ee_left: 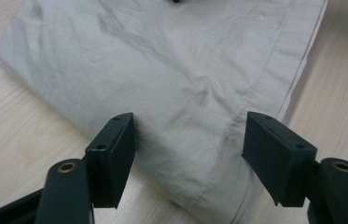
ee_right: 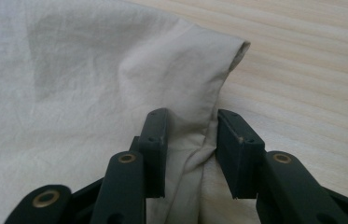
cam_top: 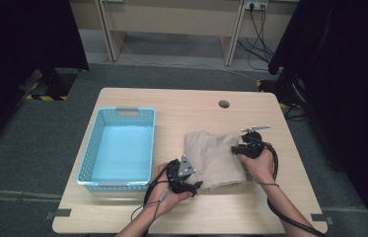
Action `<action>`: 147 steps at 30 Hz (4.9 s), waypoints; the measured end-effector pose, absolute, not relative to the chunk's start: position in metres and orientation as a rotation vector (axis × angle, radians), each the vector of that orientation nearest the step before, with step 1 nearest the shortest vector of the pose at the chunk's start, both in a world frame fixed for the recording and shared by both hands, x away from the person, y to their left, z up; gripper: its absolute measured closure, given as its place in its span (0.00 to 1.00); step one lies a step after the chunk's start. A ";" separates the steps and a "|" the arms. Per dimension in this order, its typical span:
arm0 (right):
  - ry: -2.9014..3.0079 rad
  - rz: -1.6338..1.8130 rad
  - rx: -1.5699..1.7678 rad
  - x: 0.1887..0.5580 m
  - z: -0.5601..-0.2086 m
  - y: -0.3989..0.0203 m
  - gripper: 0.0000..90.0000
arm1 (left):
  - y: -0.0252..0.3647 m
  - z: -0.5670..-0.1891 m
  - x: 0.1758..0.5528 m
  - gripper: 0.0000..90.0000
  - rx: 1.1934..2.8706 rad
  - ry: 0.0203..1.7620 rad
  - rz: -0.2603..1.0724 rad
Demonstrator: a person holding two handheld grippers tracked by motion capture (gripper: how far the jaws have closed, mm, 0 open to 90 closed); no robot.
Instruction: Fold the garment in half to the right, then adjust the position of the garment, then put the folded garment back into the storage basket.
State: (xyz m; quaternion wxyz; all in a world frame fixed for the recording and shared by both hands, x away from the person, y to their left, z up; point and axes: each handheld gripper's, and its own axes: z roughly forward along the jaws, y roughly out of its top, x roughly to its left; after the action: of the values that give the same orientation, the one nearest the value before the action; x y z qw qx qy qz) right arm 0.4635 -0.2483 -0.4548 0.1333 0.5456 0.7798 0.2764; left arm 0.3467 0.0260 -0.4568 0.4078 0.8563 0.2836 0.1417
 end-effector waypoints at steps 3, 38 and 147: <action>2.249 0.790 1.585 0.464 -0.454 -0.254 0.73 | 0.021 -0.458 0.350 0.38 2.153 0.709 0.358; 2.056 0.892 1.704 0.473 -0.431 -0.309 0.46 | -0.005 -0.452 0.355 0.15 2.061 0.719 0.298; 2.131 0.968 1.505 0.500 -0.401 -0.264 0.95 | 0.008 -0.437 0.352 0.94 1.989 0.625 0.524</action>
State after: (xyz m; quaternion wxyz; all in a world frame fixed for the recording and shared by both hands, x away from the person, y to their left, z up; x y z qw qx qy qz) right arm 0.4999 -0.2640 -0.4013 0.1785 0.5321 0.7536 0.3422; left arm 0.3523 0.0076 -0.4370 0.4757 0.8139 0.2558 0.2142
